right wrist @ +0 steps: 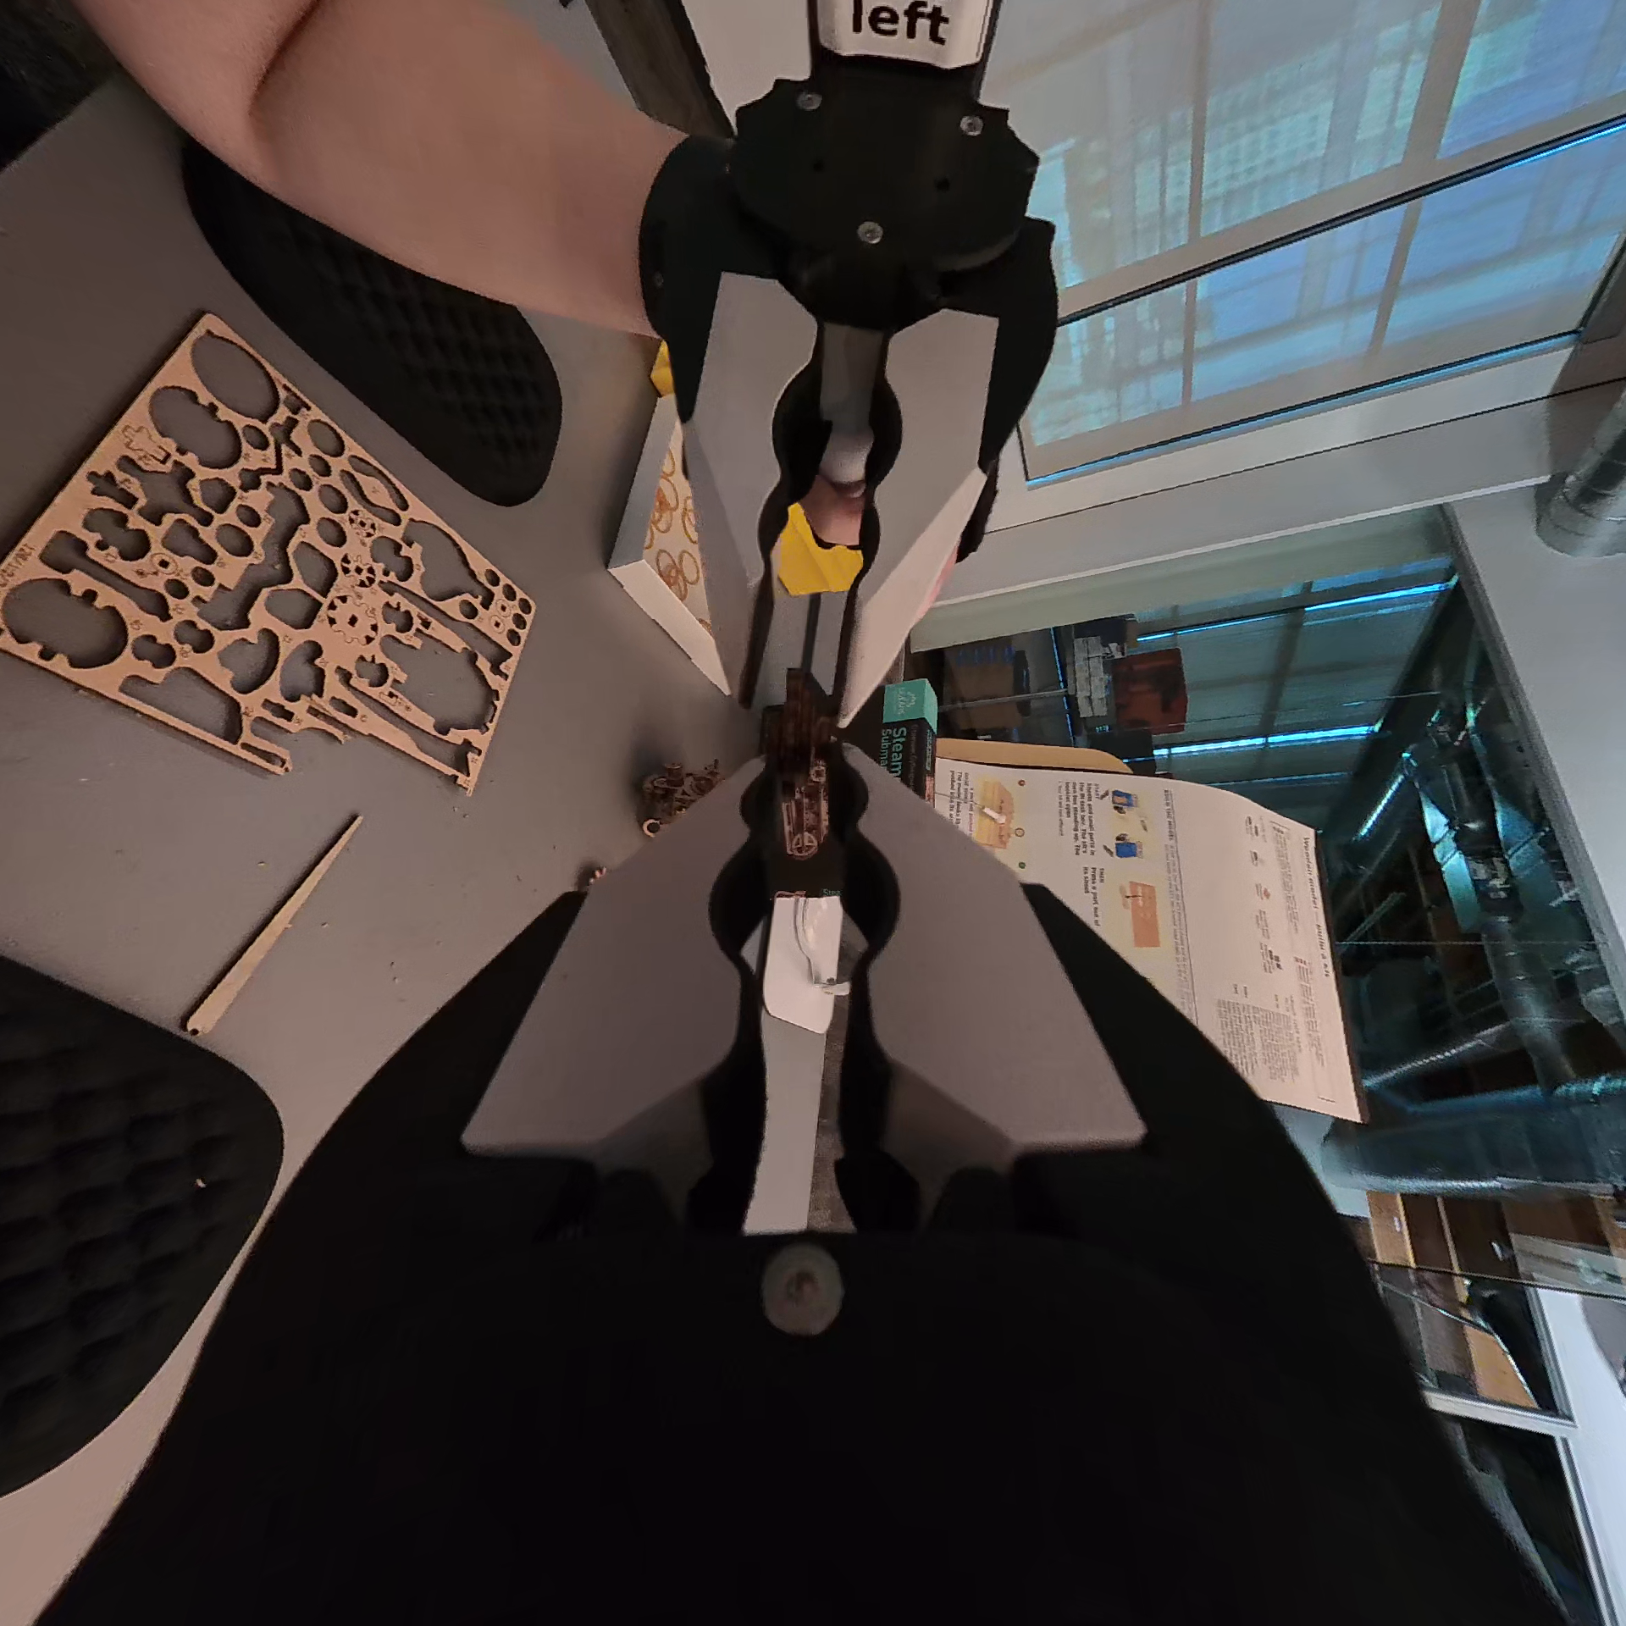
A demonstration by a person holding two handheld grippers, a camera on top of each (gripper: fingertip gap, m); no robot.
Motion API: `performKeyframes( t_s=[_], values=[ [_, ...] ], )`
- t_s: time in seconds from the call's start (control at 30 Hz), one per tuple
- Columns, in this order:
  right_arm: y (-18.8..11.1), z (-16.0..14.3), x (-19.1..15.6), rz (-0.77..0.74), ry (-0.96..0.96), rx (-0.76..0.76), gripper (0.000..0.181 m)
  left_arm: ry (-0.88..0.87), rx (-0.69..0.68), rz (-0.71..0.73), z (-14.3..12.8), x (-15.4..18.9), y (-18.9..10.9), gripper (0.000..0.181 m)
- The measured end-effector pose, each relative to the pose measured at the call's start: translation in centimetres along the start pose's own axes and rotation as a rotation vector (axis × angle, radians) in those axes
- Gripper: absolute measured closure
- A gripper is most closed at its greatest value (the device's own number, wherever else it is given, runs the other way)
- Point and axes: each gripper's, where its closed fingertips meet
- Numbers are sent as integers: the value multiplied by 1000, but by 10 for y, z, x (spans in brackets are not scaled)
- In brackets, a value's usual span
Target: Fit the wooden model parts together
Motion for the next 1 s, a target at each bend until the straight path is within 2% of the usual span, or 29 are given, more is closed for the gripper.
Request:
performKeyframes(
  t_s=[0.07,0.13,0.17,0.23,0.37,0.47,0.63,0.8,1.0],
  values=[
    [0,2,-2,8,-6,15,172,-5,4,-3,0,0,0,162],
    [0,30,-13,73,0,163,171,-14,-58,-16,-10,4,8,145],
    [4,32,-14,77,-1,146,172,7,-88,-24,-15,8,13,157],
    [9,18,-12,41,-42,27,173,105,-119,11,-23,10,21,161],
    [-2,12,-3,5,-15,30,172,-3,-23,37,-10,2,19,169],
    [-6,9,4,-28,-1,39,172,-50,28,72,-2,-11,6,161],
    [-7,8,6,-39,-1,22,172,0,10,88,0,-11,3,166],
    [-5,0,7,-46,3,-23,172,-31,50,73,7,-11,0,169],
    [-1,-1,7,-40,2,-21,172,-10,24,76,4,-11,1,172]
  ],
)
Point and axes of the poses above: each gripper's, where its closed fingertips meet, y out along the fingers, z out of its top, x = y × z across the jaws, and after that the axes turned 6 degrees about y, right-handed
